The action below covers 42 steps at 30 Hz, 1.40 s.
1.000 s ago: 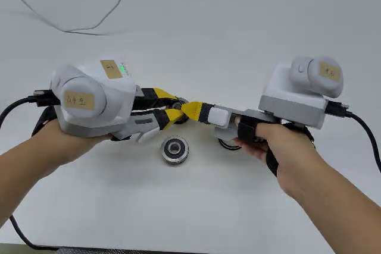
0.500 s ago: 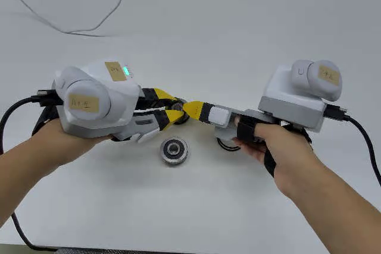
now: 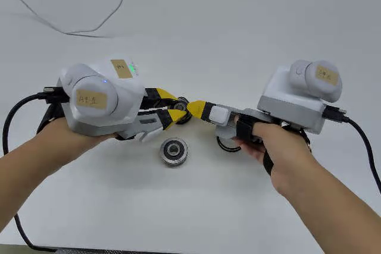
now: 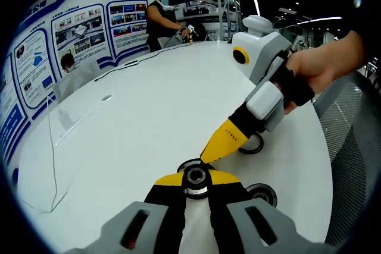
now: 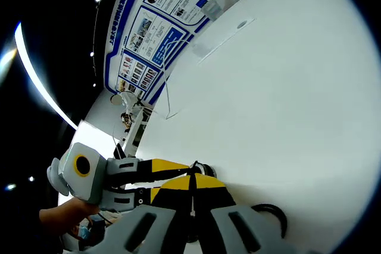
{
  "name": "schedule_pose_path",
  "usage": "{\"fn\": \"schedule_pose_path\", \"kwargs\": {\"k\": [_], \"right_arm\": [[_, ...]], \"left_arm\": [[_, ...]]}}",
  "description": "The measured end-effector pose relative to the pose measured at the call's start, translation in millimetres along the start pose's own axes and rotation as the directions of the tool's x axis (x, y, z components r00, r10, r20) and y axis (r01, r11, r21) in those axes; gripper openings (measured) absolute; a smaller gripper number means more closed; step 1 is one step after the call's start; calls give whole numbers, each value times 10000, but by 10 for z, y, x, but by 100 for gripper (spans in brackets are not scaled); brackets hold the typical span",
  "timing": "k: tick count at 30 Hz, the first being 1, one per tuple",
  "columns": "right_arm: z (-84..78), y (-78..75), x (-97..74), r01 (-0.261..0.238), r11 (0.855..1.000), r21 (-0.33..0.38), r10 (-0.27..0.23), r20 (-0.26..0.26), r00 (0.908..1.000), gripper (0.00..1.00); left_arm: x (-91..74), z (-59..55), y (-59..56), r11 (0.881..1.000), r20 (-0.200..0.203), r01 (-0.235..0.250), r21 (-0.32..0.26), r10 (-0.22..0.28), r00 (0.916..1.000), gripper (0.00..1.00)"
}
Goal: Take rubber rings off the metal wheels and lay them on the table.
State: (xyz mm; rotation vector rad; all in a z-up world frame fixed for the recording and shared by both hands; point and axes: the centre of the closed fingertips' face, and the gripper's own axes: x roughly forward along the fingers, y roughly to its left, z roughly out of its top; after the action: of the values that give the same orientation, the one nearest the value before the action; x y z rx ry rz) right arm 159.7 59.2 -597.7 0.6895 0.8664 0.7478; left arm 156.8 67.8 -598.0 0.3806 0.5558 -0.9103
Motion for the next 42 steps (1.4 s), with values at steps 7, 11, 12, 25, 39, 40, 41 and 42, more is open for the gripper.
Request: {"fn": "schedule_pose_path", "kwargs": {"k": [7, 11, 12, 25, 39, 40, 41, 42], "right_arm": [[-5, 43, 14, 16, 9998, -221, -16, 1, 10000, 1], [-11, 67, 25, -19, 9994, -333, 19, -16, 10000, 1], [-11, 76, 29, -26, 9993, -380, 25, -21, 10000, 1], [2, 220, 49, -384, 9976, -581, 383, -24, 9993, 1], [165, 396, -139, -1100, 9939, 77, 1095, 460, 9929, 1], [177, 397, -158, -1124, 9936, 147, 1115, 503, 9925, 1], [187, 395, -179, -1129, 9935, 147, 1120, 524, 9923, 1], [206, 387, -210, -1124, 9935, 195, 1111, 599, 9920, 1]], "left_arm": [[-114, 17, 68, 9995, 83, -293, -91, 294, 9995, 16], [-189, 12, 123, 9984, 145, -519, -224, 522, 9985, 16], [-215, 8, 143, 9977, 163, -602, -304, 607, 9980, 16], [-373, -28, 203, 9921, 226, -1066, -659, 1083, 9939, 17], [-501, 81, 203, 9832, 712, -1427, -1138, 1514, 9859, 29], [-506, 89, 204, 9825, 739, -1459, -1156, 1550, 9851, 30], [-510, 96, 204, 9819, 764, -1482, -1178, 1577, 9845, 31], [-517, 106, 204, 9813, 797, -1509, -1199, 1610, 9837, 32]]}}
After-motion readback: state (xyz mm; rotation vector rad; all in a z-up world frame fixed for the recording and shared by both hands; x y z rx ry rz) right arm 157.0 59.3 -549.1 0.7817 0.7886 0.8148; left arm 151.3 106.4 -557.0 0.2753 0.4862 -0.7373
